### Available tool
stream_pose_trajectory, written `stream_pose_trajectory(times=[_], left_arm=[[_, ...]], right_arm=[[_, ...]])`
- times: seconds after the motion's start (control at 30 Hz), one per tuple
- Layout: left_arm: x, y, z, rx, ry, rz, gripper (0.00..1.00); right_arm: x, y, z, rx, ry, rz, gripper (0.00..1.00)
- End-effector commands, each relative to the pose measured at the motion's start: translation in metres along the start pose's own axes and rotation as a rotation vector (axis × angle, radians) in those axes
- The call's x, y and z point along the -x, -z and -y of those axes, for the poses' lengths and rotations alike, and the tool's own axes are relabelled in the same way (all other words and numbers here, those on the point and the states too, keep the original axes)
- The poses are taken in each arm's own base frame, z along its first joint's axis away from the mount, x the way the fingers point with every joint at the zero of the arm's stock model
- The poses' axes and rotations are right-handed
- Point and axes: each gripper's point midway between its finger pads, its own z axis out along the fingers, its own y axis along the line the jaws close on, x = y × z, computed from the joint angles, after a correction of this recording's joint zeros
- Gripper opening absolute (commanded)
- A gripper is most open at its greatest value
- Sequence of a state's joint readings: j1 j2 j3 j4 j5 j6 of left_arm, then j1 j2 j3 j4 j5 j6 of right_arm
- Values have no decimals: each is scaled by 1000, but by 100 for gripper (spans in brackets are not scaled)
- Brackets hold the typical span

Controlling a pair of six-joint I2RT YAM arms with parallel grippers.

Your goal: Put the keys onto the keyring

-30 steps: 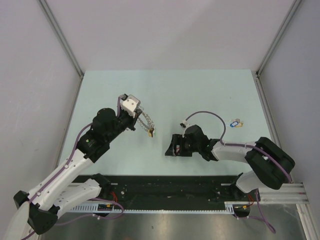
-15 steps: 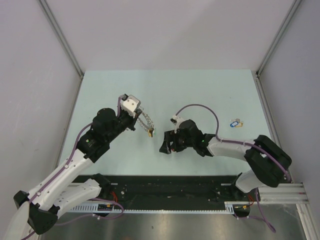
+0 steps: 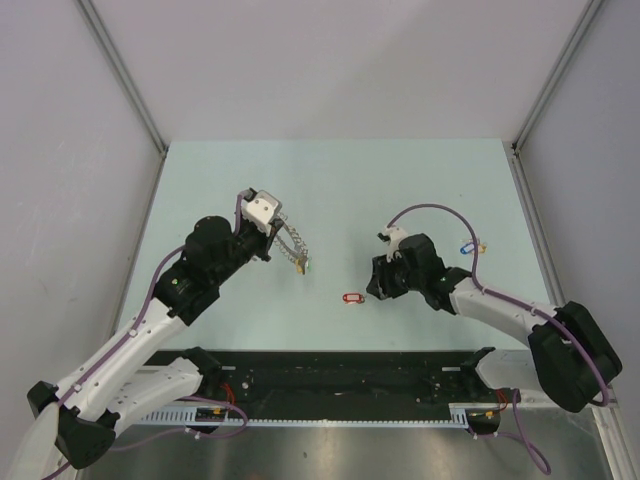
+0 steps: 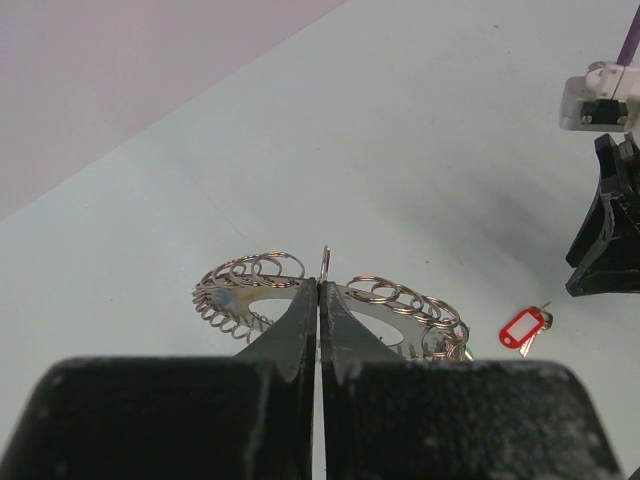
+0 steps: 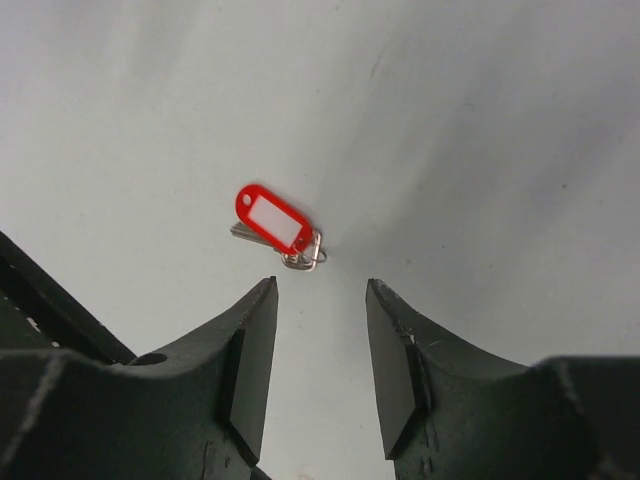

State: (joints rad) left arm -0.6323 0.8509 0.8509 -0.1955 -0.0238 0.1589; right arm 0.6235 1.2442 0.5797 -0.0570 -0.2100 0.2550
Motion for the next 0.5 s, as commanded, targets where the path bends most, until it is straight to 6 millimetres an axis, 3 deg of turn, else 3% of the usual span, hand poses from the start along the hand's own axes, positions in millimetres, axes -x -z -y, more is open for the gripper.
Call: stream_pose_trajectory(times=[0.0, 0.2, 0.47], left_arm=[[24, -1, -8, 28, -19, 88, 0], [23, -3, -7, 23, -22, 84, 0], [22, -3, -6, 20, -24, 80, 0]], right_arm=[[-17, -6, 8, 5, 26, -72, 45], [-31, -17, 8, 26, 24, -125, 37], [-38, -27, 6, 46, 55, -146, 36]])
